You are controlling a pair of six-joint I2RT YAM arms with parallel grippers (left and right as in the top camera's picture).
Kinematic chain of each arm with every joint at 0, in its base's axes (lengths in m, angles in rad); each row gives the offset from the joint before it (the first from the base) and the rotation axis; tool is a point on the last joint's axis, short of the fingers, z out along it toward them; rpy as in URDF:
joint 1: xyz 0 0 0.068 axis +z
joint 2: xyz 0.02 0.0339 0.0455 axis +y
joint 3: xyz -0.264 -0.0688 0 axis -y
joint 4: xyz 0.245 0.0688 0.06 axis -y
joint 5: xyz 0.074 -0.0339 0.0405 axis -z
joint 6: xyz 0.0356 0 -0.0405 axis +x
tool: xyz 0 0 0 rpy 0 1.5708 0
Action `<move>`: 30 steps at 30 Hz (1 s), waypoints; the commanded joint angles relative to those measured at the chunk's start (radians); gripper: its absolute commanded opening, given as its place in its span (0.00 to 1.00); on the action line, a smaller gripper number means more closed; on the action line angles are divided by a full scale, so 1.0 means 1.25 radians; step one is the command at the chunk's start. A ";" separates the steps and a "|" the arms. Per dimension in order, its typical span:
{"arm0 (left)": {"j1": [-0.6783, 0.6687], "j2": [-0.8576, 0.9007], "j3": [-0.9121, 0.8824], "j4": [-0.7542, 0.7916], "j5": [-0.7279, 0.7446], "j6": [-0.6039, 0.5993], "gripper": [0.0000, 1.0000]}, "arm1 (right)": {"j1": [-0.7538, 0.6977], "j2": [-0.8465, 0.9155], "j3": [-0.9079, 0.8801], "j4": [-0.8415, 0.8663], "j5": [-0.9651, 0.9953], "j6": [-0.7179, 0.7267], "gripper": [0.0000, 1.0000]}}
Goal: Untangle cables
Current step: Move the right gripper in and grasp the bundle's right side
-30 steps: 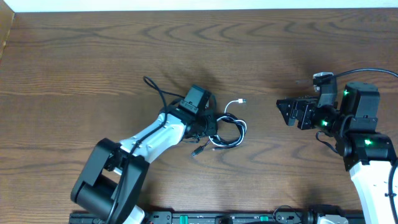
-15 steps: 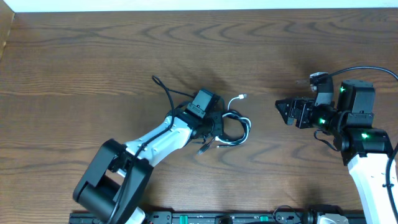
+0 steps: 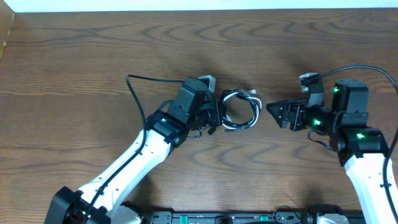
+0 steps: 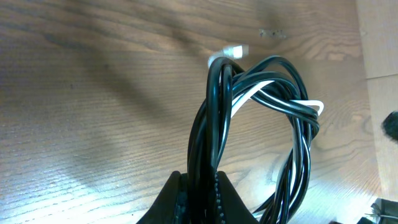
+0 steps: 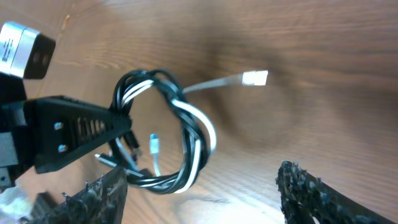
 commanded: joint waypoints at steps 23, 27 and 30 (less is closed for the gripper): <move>0.003 -0.008 0.012 -0.048 -0.170 -0.250 0.08 | 0.281 0.124 0.010 0.157 0.135 0.287 0.01; 0.003 -0.008 0.012 -0.048 -0.164 -0.357 0.08 | 0.316 0.171 0.010 0.216 0.083 0.301 0.01; 0.002 -0.008 0.012 -0.049 -0.156 -0.415 0.08 | 0.334 0.190 0.010 0.266 0.045 0.302 0.01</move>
